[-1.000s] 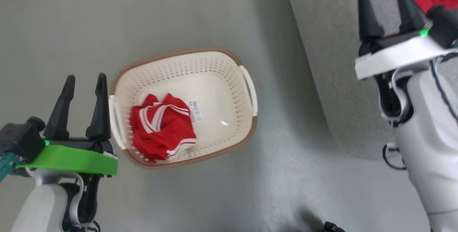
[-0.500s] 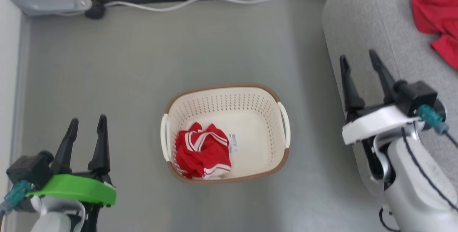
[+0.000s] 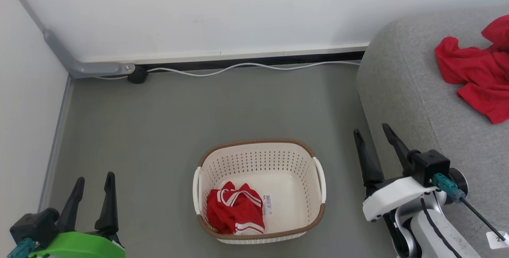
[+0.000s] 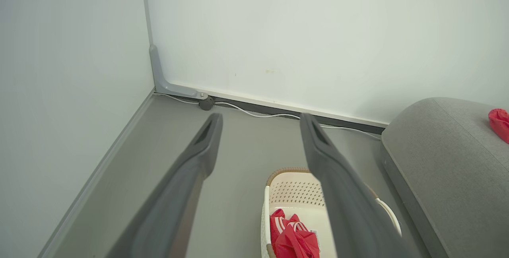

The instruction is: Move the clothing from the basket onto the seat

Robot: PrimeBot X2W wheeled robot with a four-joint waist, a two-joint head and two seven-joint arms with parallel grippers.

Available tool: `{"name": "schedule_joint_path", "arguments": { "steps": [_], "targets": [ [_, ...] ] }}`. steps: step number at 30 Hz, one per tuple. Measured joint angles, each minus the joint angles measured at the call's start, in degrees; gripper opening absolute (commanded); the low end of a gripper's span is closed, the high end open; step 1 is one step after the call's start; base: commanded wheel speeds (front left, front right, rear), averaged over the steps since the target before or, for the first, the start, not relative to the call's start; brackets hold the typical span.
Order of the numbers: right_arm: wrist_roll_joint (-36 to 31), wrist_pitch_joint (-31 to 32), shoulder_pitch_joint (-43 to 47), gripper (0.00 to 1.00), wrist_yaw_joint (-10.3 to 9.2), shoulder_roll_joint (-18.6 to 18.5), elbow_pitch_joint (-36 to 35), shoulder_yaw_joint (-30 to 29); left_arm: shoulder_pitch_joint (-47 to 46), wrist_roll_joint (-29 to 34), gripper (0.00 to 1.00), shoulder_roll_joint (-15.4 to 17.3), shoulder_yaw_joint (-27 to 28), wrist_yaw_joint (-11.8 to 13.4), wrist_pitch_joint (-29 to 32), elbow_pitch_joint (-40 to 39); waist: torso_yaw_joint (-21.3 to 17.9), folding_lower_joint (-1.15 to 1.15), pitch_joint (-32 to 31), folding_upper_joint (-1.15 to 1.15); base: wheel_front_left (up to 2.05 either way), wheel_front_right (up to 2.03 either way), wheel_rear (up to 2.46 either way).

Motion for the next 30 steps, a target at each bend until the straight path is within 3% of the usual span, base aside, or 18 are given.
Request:
{"name": "schedule_joint_path", "arguments": {
  "steps": [11, 20, 30],
  "targets": [
    [-1.03, 0.03, 1.66, 1.0, -0.79, -0.31, -4.48, -0.07, 1.38, -0.11, 1.0, 1.09, 0.62, 0.0, -0.01, -3.89, -2.02, 0.0, -1.23, 0.0, 0.0, 0.0, 0.0],
    [-3.09, 0.05, 1.46, 1.0, -0.85, -1.26, -8.65, 0.51, 0.97, 0.2, 1.0, 2.7, -1.3, -0.22, 2.72, -7.88, -2.72, 0.0, 4.22, 0.0, 0.0, 0.0, 0.0],
    [-4.82, 0.08, -1.71, 1.0, -1.21, -1.4, -12.11, 1.31, -6.12, 2.9, 1.0, 3.48, -6.69, -1.32, 9.0, -11.2, -3.48, 0.0, 11.86, 0.0, 0.0, 0.0, 0.0]
  ]
}}
